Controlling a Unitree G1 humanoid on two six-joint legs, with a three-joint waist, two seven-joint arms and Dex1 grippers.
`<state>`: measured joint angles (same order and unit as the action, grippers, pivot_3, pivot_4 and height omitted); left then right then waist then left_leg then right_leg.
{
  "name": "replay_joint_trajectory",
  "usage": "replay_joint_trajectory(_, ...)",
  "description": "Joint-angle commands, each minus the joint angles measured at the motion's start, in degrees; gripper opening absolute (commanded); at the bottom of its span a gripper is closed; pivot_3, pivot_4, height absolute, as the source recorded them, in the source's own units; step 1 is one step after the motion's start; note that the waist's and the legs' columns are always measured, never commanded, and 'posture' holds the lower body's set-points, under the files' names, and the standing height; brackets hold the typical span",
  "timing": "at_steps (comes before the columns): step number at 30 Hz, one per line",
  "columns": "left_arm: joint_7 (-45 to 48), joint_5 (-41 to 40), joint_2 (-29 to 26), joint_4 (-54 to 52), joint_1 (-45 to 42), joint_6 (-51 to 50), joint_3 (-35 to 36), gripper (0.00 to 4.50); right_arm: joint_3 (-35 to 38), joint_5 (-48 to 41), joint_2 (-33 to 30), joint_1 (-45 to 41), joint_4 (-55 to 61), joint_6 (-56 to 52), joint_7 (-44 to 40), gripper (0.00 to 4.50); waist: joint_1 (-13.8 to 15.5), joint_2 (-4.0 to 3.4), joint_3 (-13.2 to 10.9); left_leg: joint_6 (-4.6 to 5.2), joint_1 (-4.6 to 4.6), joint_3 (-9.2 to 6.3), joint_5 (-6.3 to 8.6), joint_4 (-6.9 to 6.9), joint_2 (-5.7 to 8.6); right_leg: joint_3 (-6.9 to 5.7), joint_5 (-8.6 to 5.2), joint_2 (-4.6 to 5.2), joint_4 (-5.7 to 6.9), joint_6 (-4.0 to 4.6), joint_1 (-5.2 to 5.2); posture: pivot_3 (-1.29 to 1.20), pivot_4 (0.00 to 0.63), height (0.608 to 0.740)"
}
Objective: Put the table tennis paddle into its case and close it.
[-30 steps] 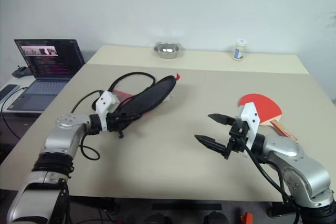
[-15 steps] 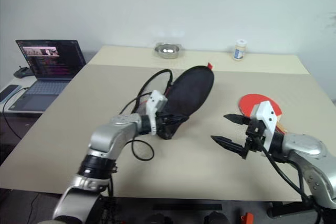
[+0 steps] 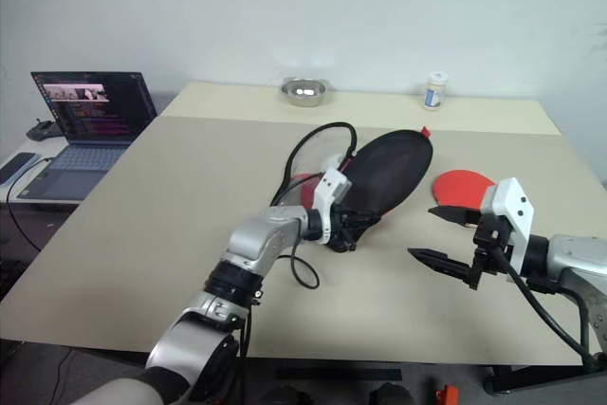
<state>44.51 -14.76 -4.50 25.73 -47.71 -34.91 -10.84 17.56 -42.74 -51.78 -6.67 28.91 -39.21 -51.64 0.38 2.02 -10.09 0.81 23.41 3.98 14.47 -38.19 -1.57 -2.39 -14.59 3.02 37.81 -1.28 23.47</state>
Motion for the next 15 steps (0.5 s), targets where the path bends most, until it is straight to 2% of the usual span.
replay_joint_trajectory(1,-0.77,1.04,1.51,2.85,-2.63,2.08,0.19,0.04,2.36,0.13,-1.21,-0.7,0.07,1.33,-0.67,4.5,0.0,0.0,0.0,0.0,0.0,0.0,0.0,0.0,-0.01,0.0,0.0,0.0,0.0,0.0,0.0,0.0,0.15,0.74)
replay_joint_trajectory(2,-0.51,1.36,1.74,3.5,-2.99,2.46,-0.06,0.04,2.41,0.14,-1.24,-0.76,-0.04,1.32,-0.74,4.5,-0.01,0.0,0.0,0.0,0.0,0.0,0.0,0.01,-0.01,0.0,0.0,0.0,0.0,0.0,0.0,0.0,0.15,0.74)
replay_joint_trajectory(5,0.39,1.63,2.85,4.48,-3.88,3.14,-0.31,0.75,2.45,0.67,-1.4,-0.92,-0.42,1.68,-1.0,4.5,-0.01,0.01,0.0,0.0,0.0,0.0,0.0,0.02,-0.02,-0.01,0.0,-0.01,-0.01,0.0,0.01,0.0,0.15,0.74)
replay_joint_trajectory(12,-0.6,1.9,4.46,4.7,-5.17,4.62,0.8,3.21,2.7,1.08,-1.47,-1.79,-1.32,1.8,-0.83,4.5,0.0,0.01,0.0,0.0,0.01,0.01,0.0,0.01,0.02,0.0,0.0,0.0,-0.02,-0.01,0.01,0.0,0.15,0.74)
replay_joint_trajectory(15,1.14,1.81,2.33,0.02,-4.12,4.52,0.4,4.21,3.43,-0.24,-0.77,-2.68,-1.29,-0.07,1.53,4.5,-0.08,0.01,-0.01,0.0,0.01,0.0,0.0,0.02,-0.01,0.0,0.0,0.01,-0.02,0.0,0.01,0.0,0.15,0.74)
